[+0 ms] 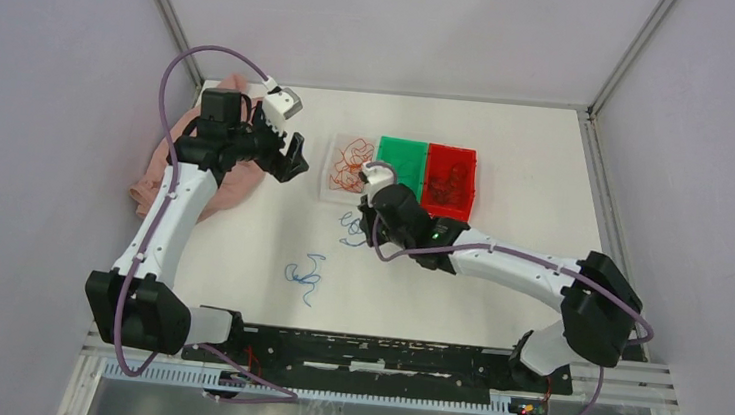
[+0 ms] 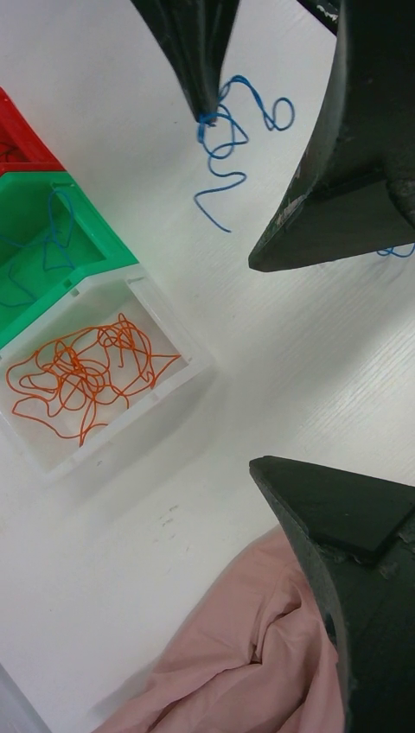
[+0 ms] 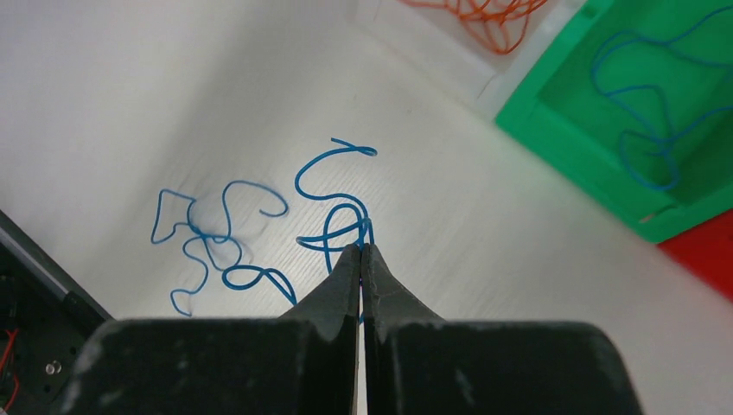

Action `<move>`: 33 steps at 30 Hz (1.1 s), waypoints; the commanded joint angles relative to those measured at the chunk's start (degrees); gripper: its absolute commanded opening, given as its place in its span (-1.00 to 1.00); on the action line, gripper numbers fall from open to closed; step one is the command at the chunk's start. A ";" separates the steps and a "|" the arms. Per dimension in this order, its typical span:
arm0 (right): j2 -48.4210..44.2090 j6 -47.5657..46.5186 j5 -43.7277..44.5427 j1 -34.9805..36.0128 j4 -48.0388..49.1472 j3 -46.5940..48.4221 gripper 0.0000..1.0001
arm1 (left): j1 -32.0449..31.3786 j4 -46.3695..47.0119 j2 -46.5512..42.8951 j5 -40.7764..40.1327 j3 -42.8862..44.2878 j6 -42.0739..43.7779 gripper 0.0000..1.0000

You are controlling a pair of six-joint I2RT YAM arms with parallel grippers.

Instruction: Untangle the cables

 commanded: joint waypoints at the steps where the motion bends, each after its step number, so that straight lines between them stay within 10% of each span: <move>1: -3.90 -4.90 1.70 -5.42 -2.14 4.98 -1.00 | 0.35 0.97 -1.86 1.59 -0.04 0.53 0.70; 13: 8.73 -17.70 8.15 -18.08 -6.87 20.95 -0.99 | 0.36 0.08 -1.82 3.10 1.44 -0.22 0.99; 20: 15.97 -19.86 10.46 -18.38 -8.71 28.67 0.04 | 0.73 0.39 -1.23 0.27 1.68 -1.38 0.99; 33: 4.94 -16.01 -1.48 -1.06 -7.14 15.92 0.25 | 3.66 6.99 -0.59 -3.85 1.43 -7.76 0.98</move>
